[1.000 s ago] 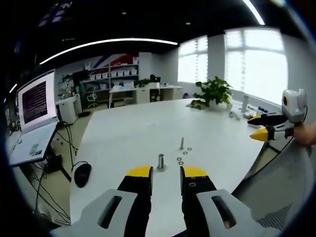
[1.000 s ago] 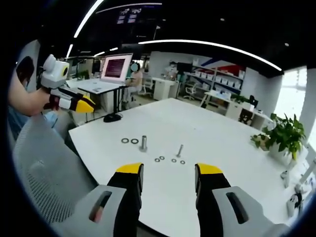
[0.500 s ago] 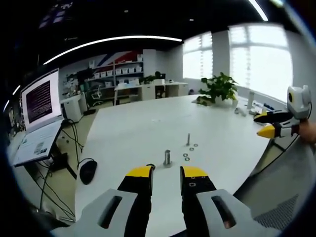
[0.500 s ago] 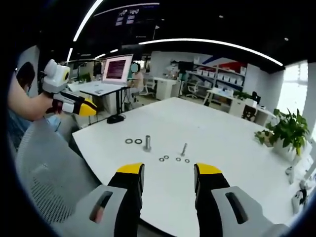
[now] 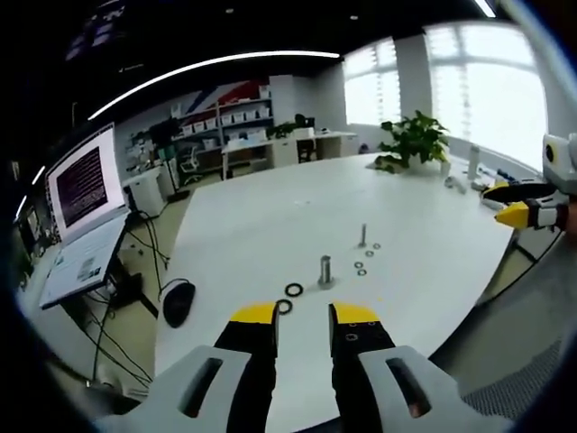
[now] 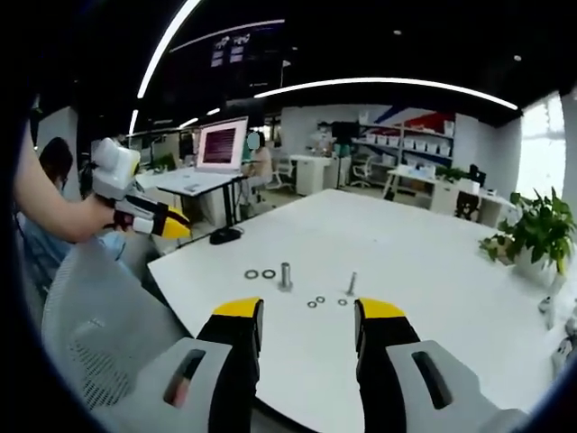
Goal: Place the washer onto the threaded stud by aligning its center hole with the stud, sliding it down to the base, and recovering from edge contact or off-axis alignment until the washer reaches the visible bottom stop.
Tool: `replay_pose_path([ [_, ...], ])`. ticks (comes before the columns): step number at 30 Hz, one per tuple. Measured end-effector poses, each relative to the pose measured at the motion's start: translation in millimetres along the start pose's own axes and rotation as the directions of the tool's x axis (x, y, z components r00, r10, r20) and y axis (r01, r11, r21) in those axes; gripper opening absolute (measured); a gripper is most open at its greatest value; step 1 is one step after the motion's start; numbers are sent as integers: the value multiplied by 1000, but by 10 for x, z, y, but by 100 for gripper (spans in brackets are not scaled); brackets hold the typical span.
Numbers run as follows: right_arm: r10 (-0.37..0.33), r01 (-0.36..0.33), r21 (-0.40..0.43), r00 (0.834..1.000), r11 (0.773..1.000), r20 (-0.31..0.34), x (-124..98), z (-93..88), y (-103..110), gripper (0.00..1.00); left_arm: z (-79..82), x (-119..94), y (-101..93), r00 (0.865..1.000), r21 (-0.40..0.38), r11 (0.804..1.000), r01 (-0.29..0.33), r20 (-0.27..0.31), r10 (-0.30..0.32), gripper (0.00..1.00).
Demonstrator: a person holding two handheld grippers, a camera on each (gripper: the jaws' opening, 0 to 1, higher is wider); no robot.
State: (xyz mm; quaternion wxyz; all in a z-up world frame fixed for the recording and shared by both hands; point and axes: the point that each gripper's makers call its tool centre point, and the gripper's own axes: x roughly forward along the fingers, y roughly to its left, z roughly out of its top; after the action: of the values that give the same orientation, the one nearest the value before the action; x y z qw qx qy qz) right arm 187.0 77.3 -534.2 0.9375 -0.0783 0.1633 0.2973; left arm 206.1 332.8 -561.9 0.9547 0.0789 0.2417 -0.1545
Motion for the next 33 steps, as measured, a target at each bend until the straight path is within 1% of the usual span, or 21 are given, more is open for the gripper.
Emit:
replay_pose_path([
  [5,32,-32,-15,999,999,2,5,7,77,43,-31,1,22,1000,17,1000,-19,-17,20,20],
  [10,37,-37,-11,999,999,7,0,19,87,43,-29,-4,29,1000,21,1000,-22,-19,23,20],
  [16,24,-24,-15,1000,1000,-10,20,-3,60,43,37,0,-38,1000,23,1000,18,10,-18,20],
  [20,14,-14,-24,1000,1000,-23,17,-32,34,43,20,10,-74,999,13,999,38,2,-38,20],
  [21,13,-13,-24,1000,1000,-24,20,-33,33,43,41,13,-92,999,11,999,47,11,-47,20],
  [22,6,-6,-32,1000,999,-26,23,-35,20,43,73,10,-116,998,3,998,61,25,-61,20],
  [25,-21,20,-52,1000,998,-19,4,-22,-19,43,101,6,-164,995,-20,995,94,44,-93,21],
  [33,-75,73,-63,997,995,-22,-17,-29,-120,43,170,-21,-198,990,-35,992,118,81,-115,21],
])
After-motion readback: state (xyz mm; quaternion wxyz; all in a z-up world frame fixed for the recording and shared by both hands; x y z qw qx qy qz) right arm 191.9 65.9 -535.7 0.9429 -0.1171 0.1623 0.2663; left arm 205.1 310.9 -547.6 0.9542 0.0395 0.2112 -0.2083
